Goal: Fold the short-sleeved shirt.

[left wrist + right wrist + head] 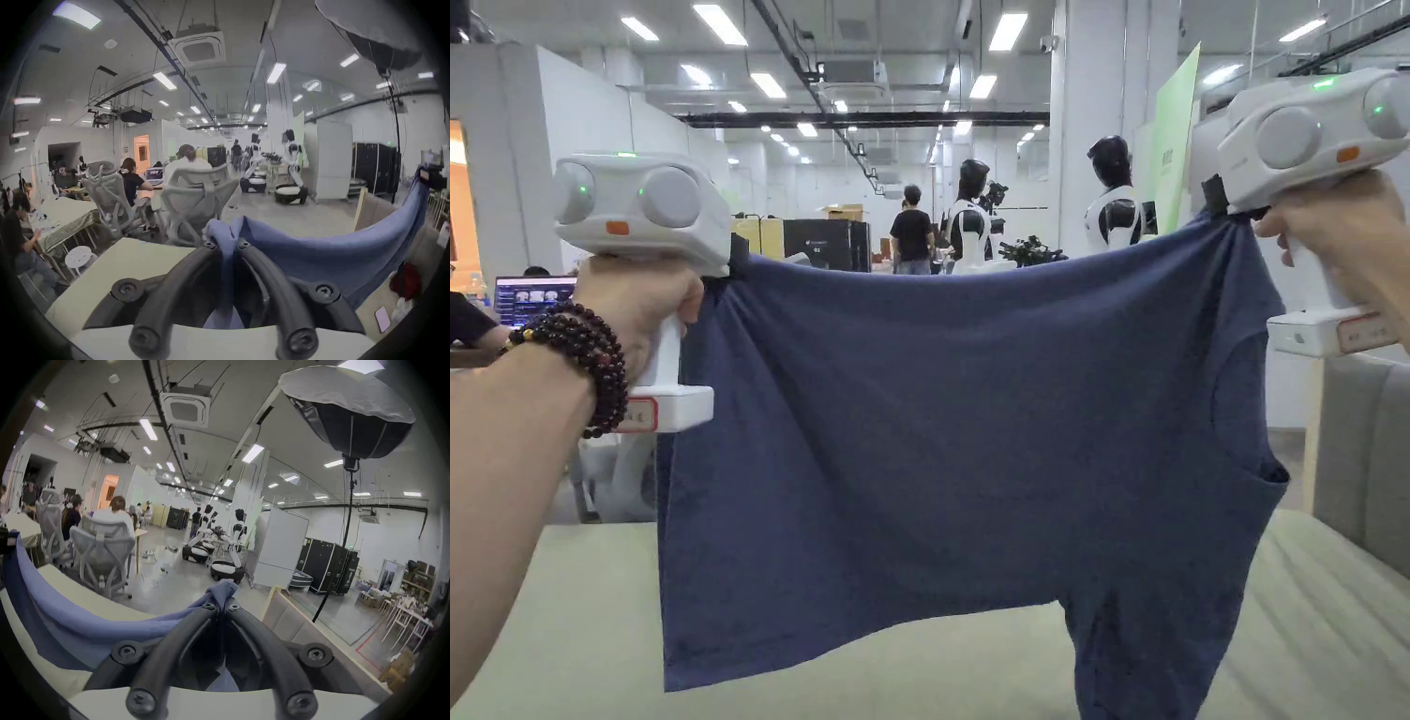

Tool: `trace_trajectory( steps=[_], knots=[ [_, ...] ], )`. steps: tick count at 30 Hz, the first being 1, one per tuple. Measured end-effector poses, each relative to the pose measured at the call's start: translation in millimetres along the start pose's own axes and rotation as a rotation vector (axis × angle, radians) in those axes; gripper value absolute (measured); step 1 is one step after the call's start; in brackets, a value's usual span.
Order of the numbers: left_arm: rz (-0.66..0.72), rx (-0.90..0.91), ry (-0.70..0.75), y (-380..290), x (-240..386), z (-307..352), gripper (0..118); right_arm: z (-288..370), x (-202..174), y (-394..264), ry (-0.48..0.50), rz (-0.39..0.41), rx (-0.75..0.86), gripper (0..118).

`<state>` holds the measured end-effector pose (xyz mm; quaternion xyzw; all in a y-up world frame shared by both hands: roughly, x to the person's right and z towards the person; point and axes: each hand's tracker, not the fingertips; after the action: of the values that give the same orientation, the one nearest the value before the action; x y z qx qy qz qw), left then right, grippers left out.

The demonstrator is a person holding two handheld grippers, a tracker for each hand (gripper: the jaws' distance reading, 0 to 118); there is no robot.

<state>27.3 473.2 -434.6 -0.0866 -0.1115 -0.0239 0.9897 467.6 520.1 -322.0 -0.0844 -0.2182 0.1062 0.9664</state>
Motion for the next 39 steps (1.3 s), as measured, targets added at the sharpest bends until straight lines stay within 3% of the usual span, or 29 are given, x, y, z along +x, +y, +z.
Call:
trace_trajectory(
  steps=[3, 8, 15, 20, 25, 32, 34, 39],
  knots=[
    [0.025, 0.028, 0.004, 9.2, -1.5, -4.8, 6, -2.2, 4.1, 0.0, 0.002, -0.062, 0.025, 2],
    [0.005, 0.051, -0.009, -10.2, -0.4, -9.1, 6, -13.0, 6.3, -22.3, 0.003, -0.076, -0.011, 2],
    [0.01, -0.008, -0.052, -92.8, 4.7, -44.1, 6, -41.4, -4.1, -96.0, 0.04, -0.131, -0.091, 2],
    [0.042, -0.13, -0.08, -163.6, 9.4, -77.8, 6, -52.5, -19.1, -151.9, 0.072, -0.119, -0.199, 2],
    [0.051, -0.164, -0.085, -179.7, 7.5, -78.9, 6, -44.8, -17.7, -168.6, 0.07, -0.127, -0.223, 2],
    [0.033, -0.08, -0.116, -182.5, 3.7, 0.2, 6, 26.3, -9.1, -187.3, 0.115, -0.114, -0.119, 2],
    [0.046, -0.074, -0.13, -202.4, 0.3, 27.7, 6, 50.9, -10.8, -207.4, 0.116, -0.074, -0.125, 2],
    [0.08, -0.095, -0.119, -273.3, -6.3, 86.9, 6, 114.1, -17.0, -275.2, 0.138, -0.093, -0.176, 2]
  ],
)
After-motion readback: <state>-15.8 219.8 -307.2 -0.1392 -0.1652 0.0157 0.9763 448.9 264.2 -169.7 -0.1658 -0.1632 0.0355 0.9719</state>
